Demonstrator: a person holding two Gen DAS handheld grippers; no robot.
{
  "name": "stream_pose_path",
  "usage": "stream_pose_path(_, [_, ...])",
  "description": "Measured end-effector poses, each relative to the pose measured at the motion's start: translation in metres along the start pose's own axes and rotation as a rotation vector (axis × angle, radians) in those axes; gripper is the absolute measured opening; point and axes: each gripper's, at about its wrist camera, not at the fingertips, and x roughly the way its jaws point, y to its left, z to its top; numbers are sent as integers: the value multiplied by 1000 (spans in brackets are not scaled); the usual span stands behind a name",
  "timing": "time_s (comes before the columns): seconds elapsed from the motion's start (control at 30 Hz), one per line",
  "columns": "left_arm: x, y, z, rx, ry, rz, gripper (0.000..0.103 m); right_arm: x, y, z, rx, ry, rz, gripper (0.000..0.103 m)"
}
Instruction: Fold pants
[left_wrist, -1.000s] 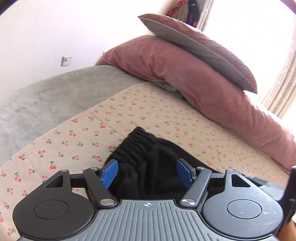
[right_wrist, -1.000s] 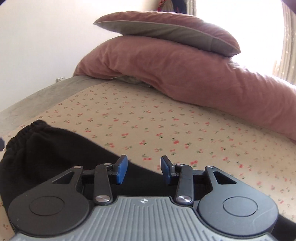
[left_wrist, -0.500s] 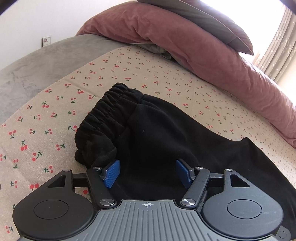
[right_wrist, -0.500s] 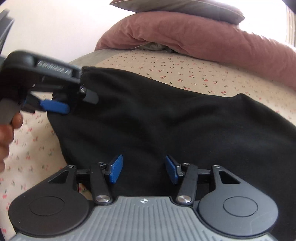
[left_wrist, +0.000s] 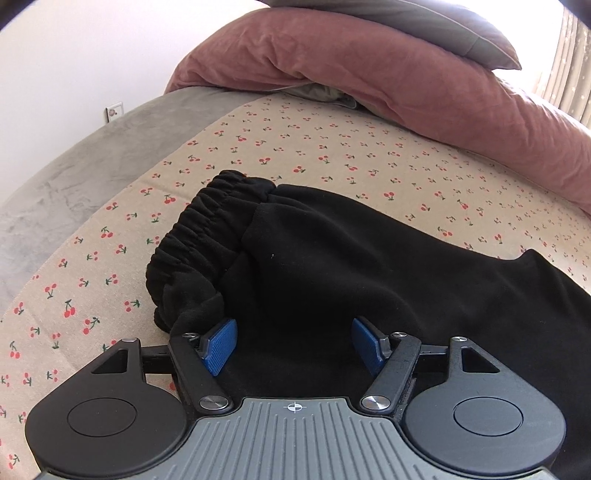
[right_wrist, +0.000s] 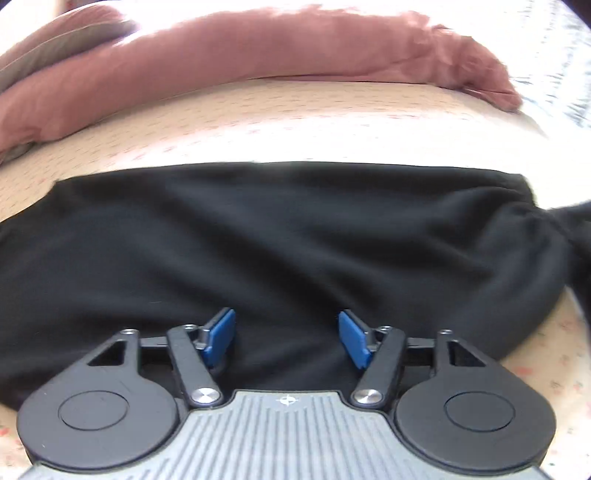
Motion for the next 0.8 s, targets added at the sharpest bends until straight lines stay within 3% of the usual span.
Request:
stream_pose_path(0.1, [-9,-6,8,-59,-9,-58,69,-18,-10,-10,-45,4,-101,58])
stream_pose_path(0.23, [-29,-24,10,-104,-45,-141,69,-47,-22,-6,-42,-14,-69,62])
stream_pose_path(0.3, [-35,-45,8,-51,-59,-174,69,-50,-36,2,-31,-28,-49,63])
stream_pose_path(0.47, [-44,-97,-7,87,-76,-216,69,-16,-79,20,158,13,37,64])
stream_pose_path(0.53, [-45,-115,-13,131,-79,-226,70,0,-92,15,191,-12,47,64])
stream_pose_path(0.63, [-46,-140,-24,195,-78,-233,70,20,-118,-4,275,-83,152,67])
stream_pose_path(0.7, [-48,-156,-30,235,-88,-239,70,21,-125,5,299,-60,164,66])
stream_pose_path(0.8, [-57,-178,-39,289,-138,-261,70,6,-139,24,367,-106,205,67])
